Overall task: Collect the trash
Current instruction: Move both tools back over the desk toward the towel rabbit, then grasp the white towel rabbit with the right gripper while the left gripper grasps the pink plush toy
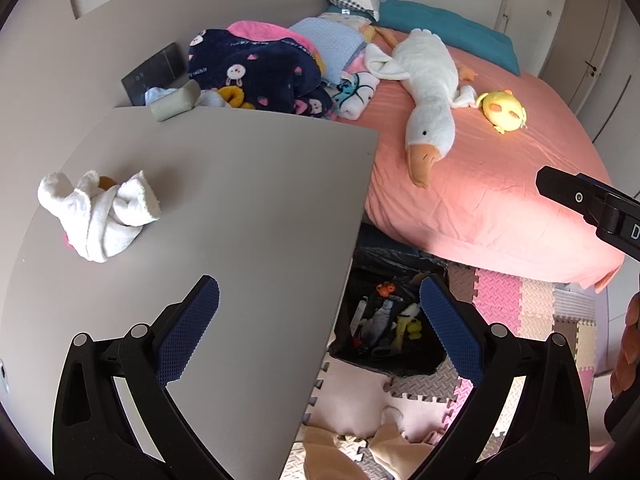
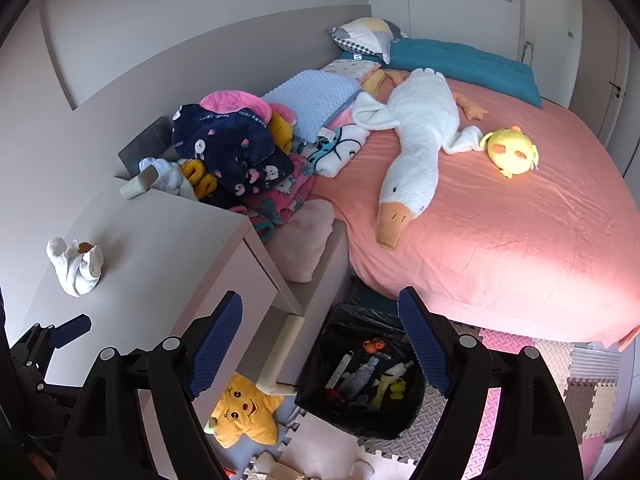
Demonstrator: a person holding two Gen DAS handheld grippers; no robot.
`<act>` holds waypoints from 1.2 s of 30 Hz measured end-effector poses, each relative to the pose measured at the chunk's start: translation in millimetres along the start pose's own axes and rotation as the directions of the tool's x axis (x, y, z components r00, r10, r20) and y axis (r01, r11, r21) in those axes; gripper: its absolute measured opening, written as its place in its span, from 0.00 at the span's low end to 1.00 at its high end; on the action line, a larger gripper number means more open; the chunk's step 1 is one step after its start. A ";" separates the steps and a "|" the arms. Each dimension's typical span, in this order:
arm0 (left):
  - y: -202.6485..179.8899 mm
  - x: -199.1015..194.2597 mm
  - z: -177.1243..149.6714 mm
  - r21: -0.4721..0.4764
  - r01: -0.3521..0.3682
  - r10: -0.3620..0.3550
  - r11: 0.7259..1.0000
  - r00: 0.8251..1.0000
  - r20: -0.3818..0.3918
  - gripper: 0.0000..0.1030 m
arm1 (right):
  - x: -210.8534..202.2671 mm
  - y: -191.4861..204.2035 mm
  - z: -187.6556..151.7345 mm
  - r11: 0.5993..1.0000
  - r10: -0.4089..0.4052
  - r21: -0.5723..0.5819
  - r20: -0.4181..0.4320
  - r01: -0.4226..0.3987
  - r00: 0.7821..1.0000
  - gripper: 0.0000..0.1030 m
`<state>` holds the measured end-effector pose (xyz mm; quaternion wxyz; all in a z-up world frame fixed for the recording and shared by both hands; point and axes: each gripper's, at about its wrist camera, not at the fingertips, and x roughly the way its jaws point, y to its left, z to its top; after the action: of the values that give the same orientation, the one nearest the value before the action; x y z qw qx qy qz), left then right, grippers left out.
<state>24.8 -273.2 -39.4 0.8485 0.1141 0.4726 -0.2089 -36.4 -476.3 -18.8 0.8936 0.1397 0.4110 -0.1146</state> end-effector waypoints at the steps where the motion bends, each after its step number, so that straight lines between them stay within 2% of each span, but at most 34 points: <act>1: 5.4 -0.6 -1.3 -0.009 -0.005 0.005 1.000 1.000 -0.001 0.94 | 1.9 5.7 0.7 1.000 0.007 -0.008 -0.002 -0.007 1.000 0.78; 16: 93.6 -16.5 -23.0 -0.143 -0.090 0.090 0.986 0.996 -0.005 0.94 | 27.2 102.9 4.9 0.984 0.108 -0.135 -0.048 -0.114 0.993 0.78; 28: 169.2 -30.0 -44.3 -0.272 -0.157 0.160 0.949 0.987 -0.013 0.94 | 43.4 182.3 6.0 0.951 0.183 -0.237 -0.088 -0.199 0.979 0.78; 36: 212.3 -36.5 -58.2 -0.351 -0.178 0.182 0.919 0.983 -0.021 0.94 | 49.6 236.3 5.1 0.907 0.277 -0.296 -0.116 -0.300 0.954 0.78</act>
<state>62.1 -53.2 -39.9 0.8736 0.0027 0.4848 -0.0430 74.2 -261.6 -16.8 0.8962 0.0609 0.4302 0.0897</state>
